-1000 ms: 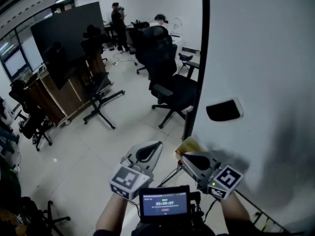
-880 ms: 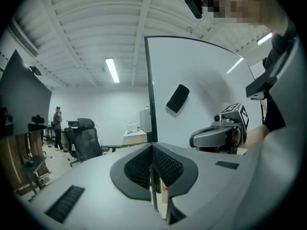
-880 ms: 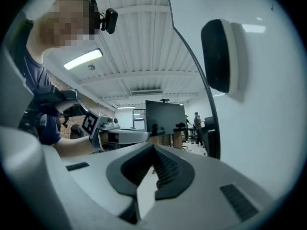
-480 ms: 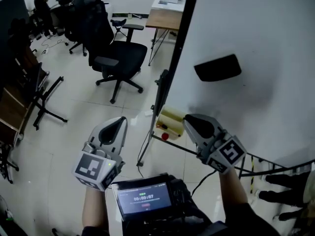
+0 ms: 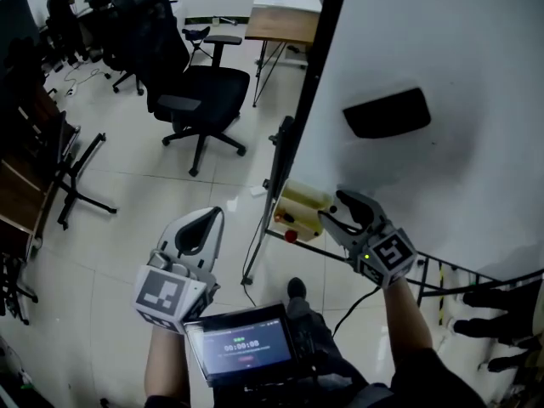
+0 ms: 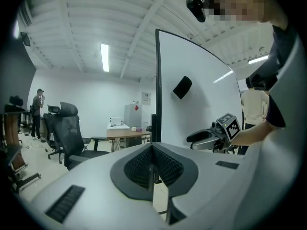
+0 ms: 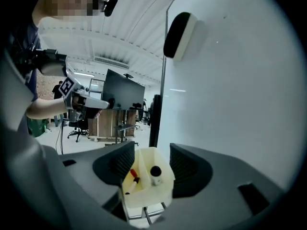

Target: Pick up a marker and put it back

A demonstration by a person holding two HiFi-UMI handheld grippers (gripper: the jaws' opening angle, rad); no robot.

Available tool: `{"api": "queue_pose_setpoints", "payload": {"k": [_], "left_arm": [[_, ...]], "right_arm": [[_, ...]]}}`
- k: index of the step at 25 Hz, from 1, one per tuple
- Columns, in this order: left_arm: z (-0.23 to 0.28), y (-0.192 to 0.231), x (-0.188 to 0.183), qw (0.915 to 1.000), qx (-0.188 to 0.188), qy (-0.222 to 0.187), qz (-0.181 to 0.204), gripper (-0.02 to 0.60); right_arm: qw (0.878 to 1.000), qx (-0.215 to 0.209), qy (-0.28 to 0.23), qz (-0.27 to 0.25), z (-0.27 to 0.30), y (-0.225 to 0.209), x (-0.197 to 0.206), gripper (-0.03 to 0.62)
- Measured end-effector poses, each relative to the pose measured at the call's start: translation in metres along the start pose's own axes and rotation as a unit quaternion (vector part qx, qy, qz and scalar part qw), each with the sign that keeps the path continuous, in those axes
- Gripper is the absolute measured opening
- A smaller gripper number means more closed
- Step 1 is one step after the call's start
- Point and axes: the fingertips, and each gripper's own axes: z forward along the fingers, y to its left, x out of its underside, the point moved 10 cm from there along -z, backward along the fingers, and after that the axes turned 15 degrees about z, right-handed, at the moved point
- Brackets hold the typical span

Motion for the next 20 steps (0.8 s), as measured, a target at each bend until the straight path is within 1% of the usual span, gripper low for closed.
{"api": "queue_pose_setpoints", "payload": {"k": [5,8,11,14,15,16,17,18,20], "left_arm": [[0.004,0.001,0.000,0.9998,-0.015,0.013,0.007,0.000],[0.007,-0.001,0.000,0.9997,-0.018,0.017,0.009,0.000],[0.007,-0.005,0.002,0.9995,-0.020,0.024,0.006,0.000],[0.004,-0.007,0.002,0.9993,-0.026,0.027,0.006,0.000],[0.003,-0.007,0.001,0.9992,-0.028,0.026,0.007,0.000],[0.003,-0.007,0.000,0.9992,-0.030,0.026,0.008,0.000],[0.002,-0.007,0.000,0.9991,-0.031,0.026,0.008,0.000],[0.002,-0.007,-0.001,0.9991,-0.033,0.025,0.009,0.000],[0.000,-0.008,-0.003,0.9991,-0.033,0.024,0.010,0.000]], "right_arm": [[1.000,-0.005,0.020,0.003,0.018,-0.014,0.022,0.261],[1.000,-0.010,0.013,0.002,0.022,-0.020,0.029,0.261],[1.000,-0.014,0.007,0.022,0.018,-0.021,0.035,0.250],[0.999,-0.020,0.009,0.028,0.017,-0.018,0.039,0.233],[0.999,-0.019,0.009,0.027,0.018,-0.018,0.039,0.222],[1.000,-0.015,0.007,0.025,0.018,-0.018,0.039,0.174],[1.000,-0.011,0.003,0.022,0.019,-0.019,0.039,0.114],[1.000,-0.007,-0.001,0.018,0.019,-0.020,0.039,0.091],[1.000,-0.001,-0.001,0.009,0.019,-0.020,0.038,0.089]]}}
